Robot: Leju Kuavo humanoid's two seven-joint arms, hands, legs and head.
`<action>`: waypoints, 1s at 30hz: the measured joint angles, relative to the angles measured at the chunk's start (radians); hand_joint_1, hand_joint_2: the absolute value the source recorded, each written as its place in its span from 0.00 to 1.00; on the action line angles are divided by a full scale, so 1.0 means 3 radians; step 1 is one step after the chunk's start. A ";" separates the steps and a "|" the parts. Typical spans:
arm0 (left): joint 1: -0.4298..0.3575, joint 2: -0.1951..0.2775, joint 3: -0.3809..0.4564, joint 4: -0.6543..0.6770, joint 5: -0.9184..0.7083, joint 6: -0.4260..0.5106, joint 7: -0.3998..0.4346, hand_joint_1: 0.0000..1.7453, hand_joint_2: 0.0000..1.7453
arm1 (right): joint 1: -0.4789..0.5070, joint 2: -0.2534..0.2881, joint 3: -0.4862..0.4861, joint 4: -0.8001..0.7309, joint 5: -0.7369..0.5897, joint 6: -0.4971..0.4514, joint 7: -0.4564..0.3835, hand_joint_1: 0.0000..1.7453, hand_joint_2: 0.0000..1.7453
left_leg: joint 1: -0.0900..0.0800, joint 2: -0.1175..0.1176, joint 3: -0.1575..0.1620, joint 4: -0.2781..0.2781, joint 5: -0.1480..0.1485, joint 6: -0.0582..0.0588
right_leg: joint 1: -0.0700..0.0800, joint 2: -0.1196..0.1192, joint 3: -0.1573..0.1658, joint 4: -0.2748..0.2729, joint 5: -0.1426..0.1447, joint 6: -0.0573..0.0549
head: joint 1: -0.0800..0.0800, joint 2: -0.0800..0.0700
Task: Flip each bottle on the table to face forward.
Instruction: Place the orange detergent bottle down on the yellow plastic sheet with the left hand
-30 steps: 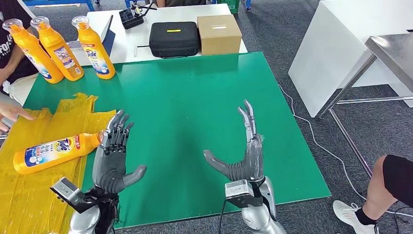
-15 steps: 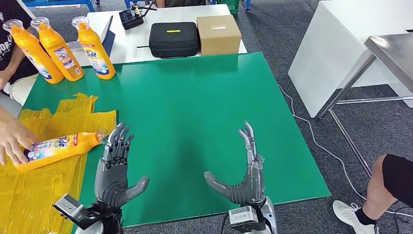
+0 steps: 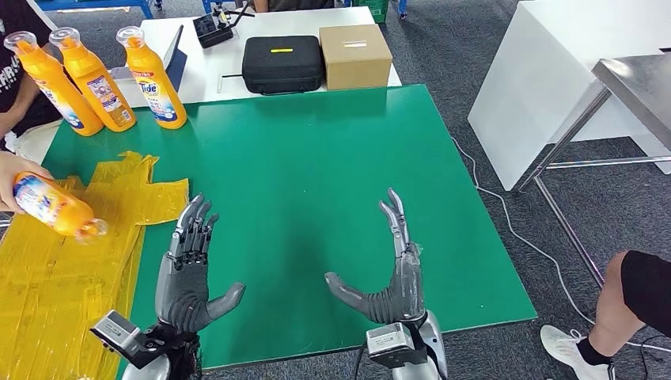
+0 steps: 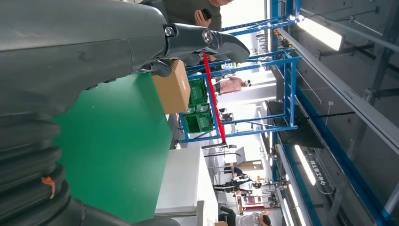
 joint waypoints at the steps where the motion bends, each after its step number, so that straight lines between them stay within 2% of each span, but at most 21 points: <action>1: -0.0005 -0.0001 0.0000 0.0001 -0.0002 0.0001 0.0003 0.00 1.00 | -0.0011 0.0004 -0.0003 0.0000 0.0001 0.0017 0.0007 0.00 1.00 | 0.0000 0.0000 0.0000 0.0000 0.0000 0.0000 | 0.0000 0.0000 0.0000 0.0000 0.0000 0.0000 | 0.0000 0.0000; 30: -0.0057 -0.0066 0.0001 0.0027 -0.0051 -0.0007 0.0072 0.00 1.00 | -0.0098 0.0075 -0.0045 0.0033 -0.0085 0.0267 0.0117 0.00 1.00 | 0.0000 0.0000 0.0000 0.0000 0.0000 0.0000 | 0.0000 0.0000 0.0000 0.0000 0.0000 0.0000 | -0.0001 0.0000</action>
